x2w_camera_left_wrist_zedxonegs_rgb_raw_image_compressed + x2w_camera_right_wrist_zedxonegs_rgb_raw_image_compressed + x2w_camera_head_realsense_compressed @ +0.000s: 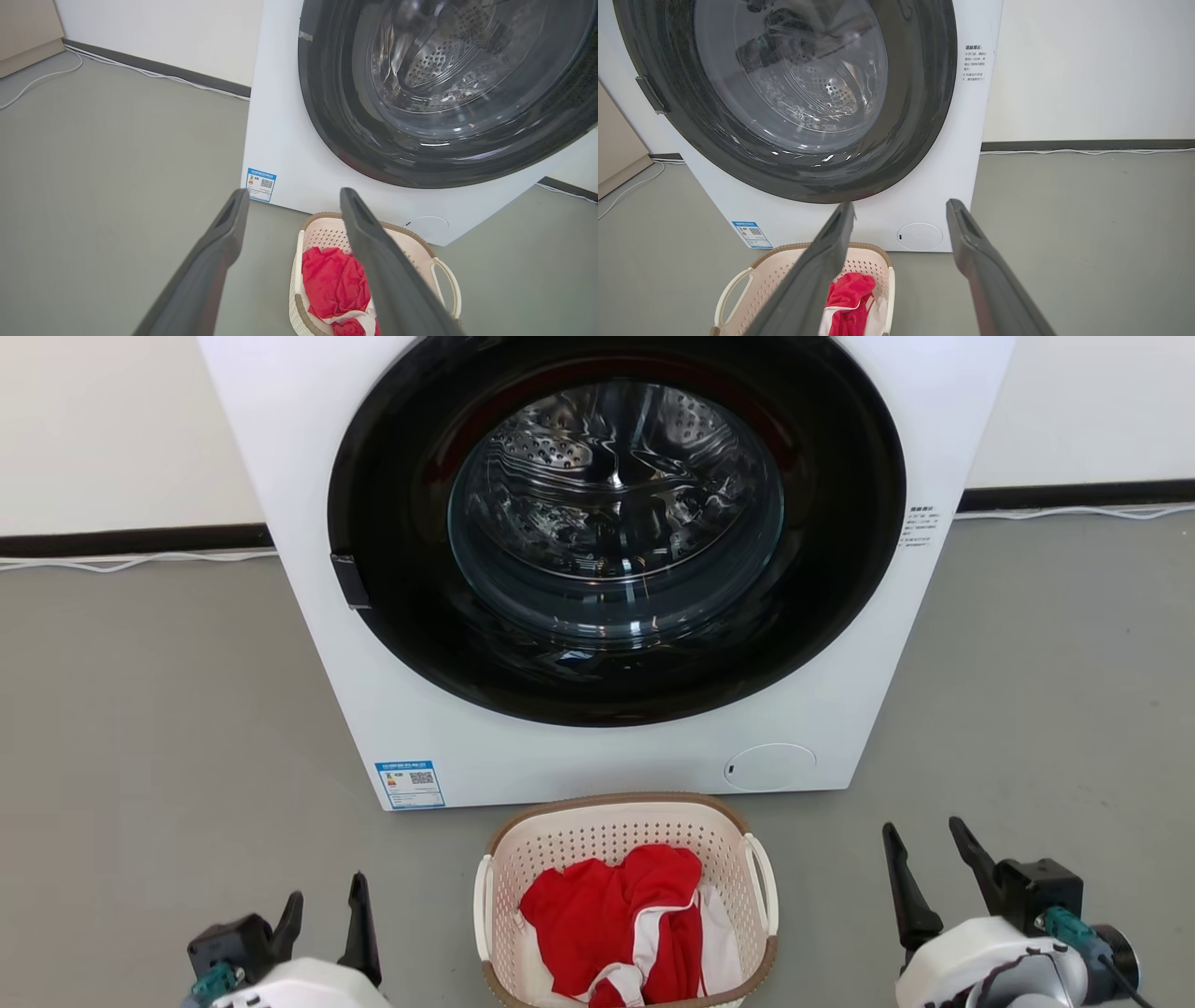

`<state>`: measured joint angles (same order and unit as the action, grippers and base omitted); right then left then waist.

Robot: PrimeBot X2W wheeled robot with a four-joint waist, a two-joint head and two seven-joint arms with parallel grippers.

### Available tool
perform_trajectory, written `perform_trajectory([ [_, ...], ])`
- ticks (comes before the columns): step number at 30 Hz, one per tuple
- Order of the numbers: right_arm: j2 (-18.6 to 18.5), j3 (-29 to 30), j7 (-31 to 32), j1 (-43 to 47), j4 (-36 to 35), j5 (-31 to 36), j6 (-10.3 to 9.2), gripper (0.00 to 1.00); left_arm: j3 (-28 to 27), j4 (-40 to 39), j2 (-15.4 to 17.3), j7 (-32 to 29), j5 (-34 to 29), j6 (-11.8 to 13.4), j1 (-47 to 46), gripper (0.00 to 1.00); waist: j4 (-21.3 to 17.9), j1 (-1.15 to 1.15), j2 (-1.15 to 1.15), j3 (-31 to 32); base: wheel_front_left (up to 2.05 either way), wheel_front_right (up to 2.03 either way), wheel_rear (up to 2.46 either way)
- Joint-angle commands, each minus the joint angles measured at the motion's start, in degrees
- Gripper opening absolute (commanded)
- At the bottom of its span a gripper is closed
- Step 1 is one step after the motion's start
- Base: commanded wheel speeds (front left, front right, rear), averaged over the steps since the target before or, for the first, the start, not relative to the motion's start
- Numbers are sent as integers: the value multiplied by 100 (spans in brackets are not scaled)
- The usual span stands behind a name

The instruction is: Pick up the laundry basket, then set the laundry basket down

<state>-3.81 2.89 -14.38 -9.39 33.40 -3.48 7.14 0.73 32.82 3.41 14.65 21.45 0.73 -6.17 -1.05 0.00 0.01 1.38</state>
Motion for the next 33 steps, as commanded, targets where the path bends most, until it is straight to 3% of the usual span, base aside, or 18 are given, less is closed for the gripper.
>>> perform_trajectory([
  [1,-9,-164,-34,-51,-179,56,35,100,-194,-153,32,35,-58,-30,-42,100,5,0,-1,20,0,0,0],
  [4,-15,-189,-7,-34,-204,65,35,100,-234,-233,16,35,-55,-57,-4,100,10,0,-1,40,0,0,0],
  [5,0,-38,9,26,-35,0,0,0,-64,-85,-27,-2,-40,-26,132,0,10,0,-1,41,0,0,0],
  [15,49,38,185,84,33,-502,-3,0,-131,-48,-52,-157,358,-70,161,0,15,12,-1,45,0,0,0],
  [19,50,28,233,109,-50,-798,-2,0,-140,-118,-52,-214,591,-95,164,0,18,1,-1,28,0,0,0],
  [33,55,39,419,153,-291,-1729,2,0,-194,-332,-52,-418,1336,-179,154,0,28,0,-1,4,0,0,0],
])
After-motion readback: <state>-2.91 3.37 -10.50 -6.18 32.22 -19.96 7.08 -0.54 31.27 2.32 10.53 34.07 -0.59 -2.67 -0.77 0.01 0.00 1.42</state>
